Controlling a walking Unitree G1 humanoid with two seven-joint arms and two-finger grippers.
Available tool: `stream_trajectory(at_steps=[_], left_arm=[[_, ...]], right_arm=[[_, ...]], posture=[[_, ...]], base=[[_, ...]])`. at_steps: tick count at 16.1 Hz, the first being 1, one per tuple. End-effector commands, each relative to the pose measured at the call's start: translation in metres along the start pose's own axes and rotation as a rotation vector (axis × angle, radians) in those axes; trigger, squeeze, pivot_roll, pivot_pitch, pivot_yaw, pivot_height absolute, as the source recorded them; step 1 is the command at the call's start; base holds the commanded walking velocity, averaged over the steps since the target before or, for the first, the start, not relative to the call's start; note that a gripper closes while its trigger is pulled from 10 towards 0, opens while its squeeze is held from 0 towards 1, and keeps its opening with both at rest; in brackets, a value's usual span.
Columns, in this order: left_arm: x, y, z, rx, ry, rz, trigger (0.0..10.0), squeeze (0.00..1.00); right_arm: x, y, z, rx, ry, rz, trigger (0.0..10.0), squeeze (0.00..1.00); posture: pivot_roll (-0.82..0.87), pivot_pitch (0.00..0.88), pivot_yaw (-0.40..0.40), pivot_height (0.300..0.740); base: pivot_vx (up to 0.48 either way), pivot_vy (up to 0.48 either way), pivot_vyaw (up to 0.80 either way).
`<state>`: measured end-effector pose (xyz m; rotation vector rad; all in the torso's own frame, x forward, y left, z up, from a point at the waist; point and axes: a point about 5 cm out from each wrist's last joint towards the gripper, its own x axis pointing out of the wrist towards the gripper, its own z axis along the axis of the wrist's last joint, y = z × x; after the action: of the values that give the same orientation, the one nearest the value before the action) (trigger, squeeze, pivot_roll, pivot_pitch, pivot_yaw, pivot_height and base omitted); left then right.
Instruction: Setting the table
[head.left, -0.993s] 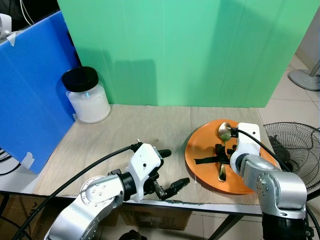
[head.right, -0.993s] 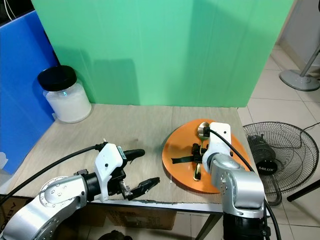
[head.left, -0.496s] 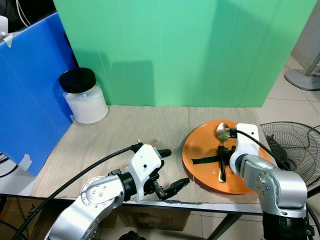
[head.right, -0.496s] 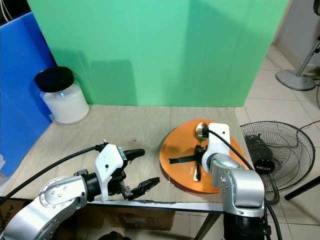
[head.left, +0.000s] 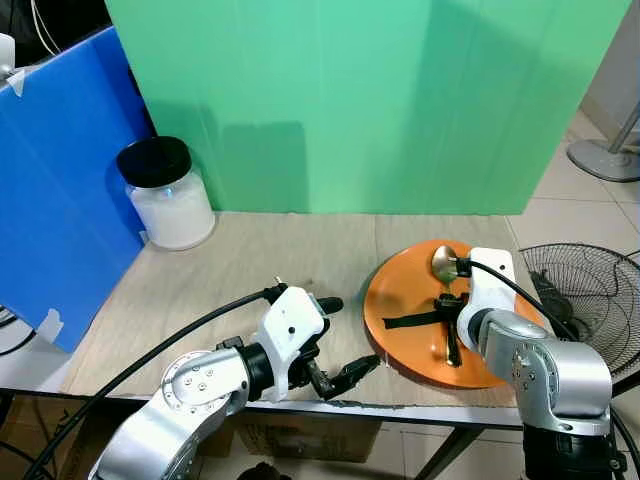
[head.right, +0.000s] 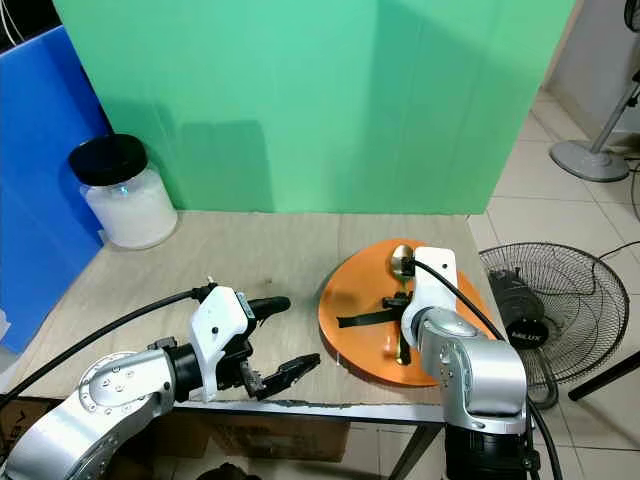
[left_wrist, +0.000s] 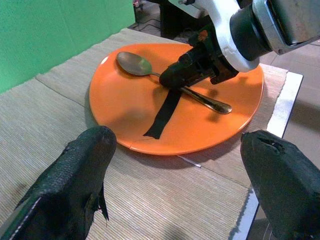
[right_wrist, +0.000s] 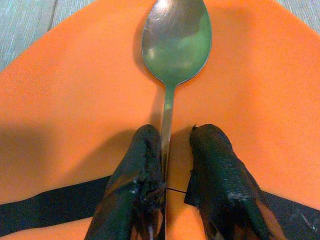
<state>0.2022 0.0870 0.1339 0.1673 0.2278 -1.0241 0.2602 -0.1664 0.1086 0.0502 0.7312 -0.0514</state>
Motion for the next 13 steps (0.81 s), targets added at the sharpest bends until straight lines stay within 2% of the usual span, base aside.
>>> stream_trajectory(at_steps=[1,7,13], left_arm=[[0.0,0.0,0.004,0.021,-0.006,0.005,10.0,0.0],[0.0,0.004,-0.001,0.022,-0.001,0.022,10.0,0.0],[0.001,0.014,0.002,0.033,-0.029,0.075,10.0,0.0]], right_arm=[[0.002,0.003,-0.003,0.004,0.029,0.017,0.0,0.0],[0.0,0.004,0.001,0.029,-0.02,0.042,0.0,0.0],[-0.015,0.003,0.027,0.112,-0.266,0.122,0.0,0.0]], posture=[[0.05,0.0,0.041,0.74],[0.04,0.0,0.048,0.74],[0.06,0.0,0.055,0.74]], base=[[0.0,0.0,0.0],[0.0,0.0,0.0],[0.0,0.0,0.0]])
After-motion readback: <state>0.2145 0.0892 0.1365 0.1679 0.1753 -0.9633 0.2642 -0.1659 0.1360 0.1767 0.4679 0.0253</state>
